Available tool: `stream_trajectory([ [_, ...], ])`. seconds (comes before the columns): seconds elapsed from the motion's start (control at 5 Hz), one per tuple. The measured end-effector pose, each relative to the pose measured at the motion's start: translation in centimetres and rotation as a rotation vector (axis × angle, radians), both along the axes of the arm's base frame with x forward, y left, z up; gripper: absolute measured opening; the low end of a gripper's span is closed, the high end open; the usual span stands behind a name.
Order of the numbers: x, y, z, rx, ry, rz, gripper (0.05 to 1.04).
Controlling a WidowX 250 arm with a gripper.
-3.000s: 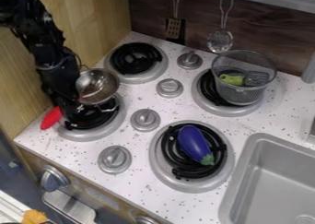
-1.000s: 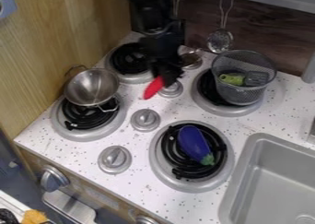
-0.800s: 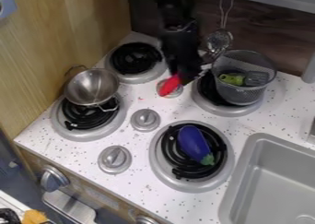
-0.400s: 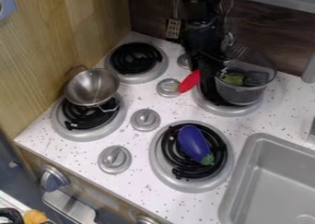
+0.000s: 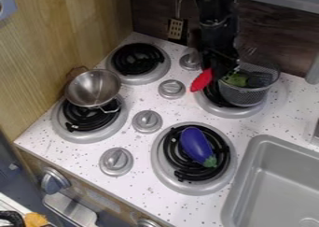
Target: Take the object from the stremer and put into the grey basket.
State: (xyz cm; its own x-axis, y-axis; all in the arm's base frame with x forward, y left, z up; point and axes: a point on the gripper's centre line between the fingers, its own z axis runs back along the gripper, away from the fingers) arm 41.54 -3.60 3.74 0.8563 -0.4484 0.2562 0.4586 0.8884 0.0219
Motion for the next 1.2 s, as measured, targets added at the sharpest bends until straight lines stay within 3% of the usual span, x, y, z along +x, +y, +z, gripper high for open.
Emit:
stream_trajectory([
  [0.2,-0.1,-0.5,-0.8,-0.012,0.022,-0.015,0.356],
  [0.4,0.3,-0.7,-0.7,-0.026,0.002,0.025,0.356],
  [0.8,0.4,-1.8,-0.6,-0.065,-0.109,0.182,0.356],
  [1.0,0.2,-2.1,-0.7,-0.066,-0.100,0.193,0.388],
  [1.2,-0.2,-2.6,-0.6,-0.098,-0.109,0.170,0.684],
])
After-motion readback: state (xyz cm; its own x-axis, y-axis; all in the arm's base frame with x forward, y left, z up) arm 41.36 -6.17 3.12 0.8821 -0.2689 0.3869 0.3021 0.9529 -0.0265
